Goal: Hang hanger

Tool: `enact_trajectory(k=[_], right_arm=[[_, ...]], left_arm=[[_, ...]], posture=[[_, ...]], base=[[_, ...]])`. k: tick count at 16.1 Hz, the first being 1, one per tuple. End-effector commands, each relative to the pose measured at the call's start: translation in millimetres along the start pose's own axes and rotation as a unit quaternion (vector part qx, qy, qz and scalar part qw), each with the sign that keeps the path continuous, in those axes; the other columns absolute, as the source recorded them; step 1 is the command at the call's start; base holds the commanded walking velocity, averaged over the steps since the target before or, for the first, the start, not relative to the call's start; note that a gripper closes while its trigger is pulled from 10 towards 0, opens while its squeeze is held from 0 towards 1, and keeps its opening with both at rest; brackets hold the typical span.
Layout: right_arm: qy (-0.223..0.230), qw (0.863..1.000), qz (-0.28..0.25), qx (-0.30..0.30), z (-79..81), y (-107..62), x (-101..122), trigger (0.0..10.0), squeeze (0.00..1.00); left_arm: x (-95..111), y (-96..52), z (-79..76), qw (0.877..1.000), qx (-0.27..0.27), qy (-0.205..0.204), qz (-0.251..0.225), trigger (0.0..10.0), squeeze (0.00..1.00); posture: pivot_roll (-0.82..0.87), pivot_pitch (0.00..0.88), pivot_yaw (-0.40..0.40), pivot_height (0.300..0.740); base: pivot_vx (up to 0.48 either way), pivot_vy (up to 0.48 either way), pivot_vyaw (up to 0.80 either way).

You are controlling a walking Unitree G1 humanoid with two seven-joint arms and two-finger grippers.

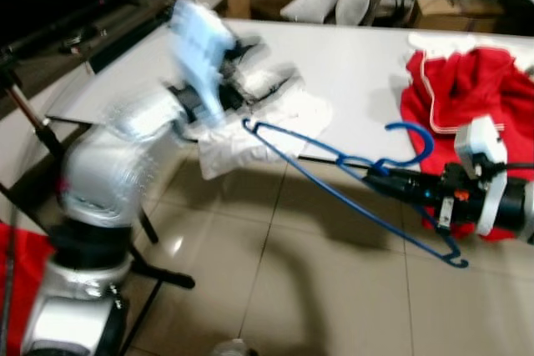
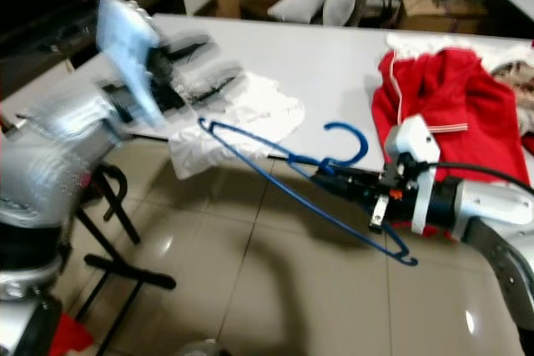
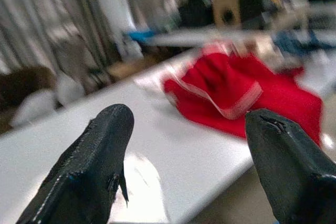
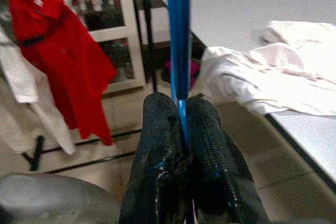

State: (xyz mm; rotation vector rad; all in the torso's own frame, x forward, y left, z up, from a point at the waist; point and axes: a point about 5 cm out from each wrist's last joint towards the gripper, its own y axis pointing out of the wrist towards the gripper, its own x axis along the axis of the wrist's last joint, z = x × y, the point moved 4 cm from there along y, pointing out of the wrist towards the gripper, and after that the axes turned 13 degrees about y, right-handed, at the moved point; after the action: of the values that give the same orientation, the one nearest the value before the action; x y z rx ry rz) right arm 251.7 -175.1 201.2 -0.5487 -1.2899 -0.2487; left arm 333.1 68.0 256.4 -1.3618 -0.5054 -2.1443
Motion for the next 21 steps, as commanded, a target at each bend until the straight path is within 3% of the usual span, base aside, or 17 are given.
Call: enact_trajectory(k=[1,5,8,9,10,12,15,16,17,19,21], right_arm=[[-0.019,1.000,-0.014,0.007,1.9,-3.0,9.6,10.0,0.00],[-0.030,0.999,-0.018,0.014,2.0,-2.6,12.6,10.0,0.00],[-0.025,0.999,-0.002,-0.028,-6.1,-2.0,-0.2,10.0,0.00],[-0.020,0.995,0.019,-0.094,-17.9,-1.5,-17.3,10.0,0.00],[-0.019,0.993,0.020,-0.115,-21.1,-1.5,-21.3,10.0,0.00],[0.022,0.978,-0.009,-0.208,-33.1,-0.6,-32.6,10.0,0.00],[0.051,0.957,-0.046,-0.281,-24.1,6.9,-49.2,10.0,0.00],[0.063,0.944,-0.066,-0.316,-24.7,5.6,-50.9,10.0,0.00],[0.081,0.922,-0.094,-0.367,-27.5,1.2,-51.4,10.0,0.00],[0.117,0.859,-0.153,-0.474,-26.1,-11.4,-56.7,10.0,0.00],[0.132,0.835,-0.159,-0.511,-25.8,-10.2,-70.6,10.0,0.00]], left_arm=[[-5.5,0.9,-4.9,1.000,-0.010,0.008,0.015,10.0,0.00],[-14.9,1.1,-6.9,0.999,-0.023,0.017,0.034,10.0,0.00],[8.2,2.1,16.3,0.999,0.038,-0.009,-0.031,10.0,0.00],[18.3,-2.0,28.8,0.995,0.076,-0.030,-0.064,10.0,0.00],[17.8,-2.9,31.0,0.994,0.083,-0.035,-0.064,10.0,0.00],[-0.4,-9.9,33.2,0.992,0.119,-0.035,-0.035,10.0,0.00],[-84.1,-36.6,12.8,0.978,0.170,-0.041,0.112,10.0,0.00],[-100.3,-43.5,2.2,0.975,0.172,-0.054,0.128,10.0,0.00],[-115.4,-49.0,-10.3,0.971,0.174,-0.064,0.149,10.0,0.00],[-122.9,-48.4,-29.2,0.965,0.193,-0.088,0.156,10.0,0.00],[-129.2,-48.4,-35.8,0.961,0.208,-0.069,0.170,10.0,0.00]], posture=[[0.04,0.000,0.069,0.740],[0.04,0.000,0.075,0.740],[0.04,0.000,0.071,0.740],[0.04,0.000,0.067,0.740],[0.04,0.000,0.067,0.740],[0.04,0.000,0.078,0.740],[0.03,0.000,0.096,0.740],[0.01,0.000,0.100,0.740],[0.01,0.000,0.098,0.740],[0.00,0.000,0.082,0.740],[0.00,0.000,0.072,0.740]], base=[[0.000,0.000,0.00],[0.000,0.000,0.00],[0.000,0.000,0.00],[0.000,0.000,0.00],[0.000,0.000,0.00],[0.000,0.000,0.00],[0.000,0.000,0.00],[0.000,0.000,0.00],[0.000,0.240,0.00],[0.000,0.338,0.00],[0.000,0.339,0.00]])
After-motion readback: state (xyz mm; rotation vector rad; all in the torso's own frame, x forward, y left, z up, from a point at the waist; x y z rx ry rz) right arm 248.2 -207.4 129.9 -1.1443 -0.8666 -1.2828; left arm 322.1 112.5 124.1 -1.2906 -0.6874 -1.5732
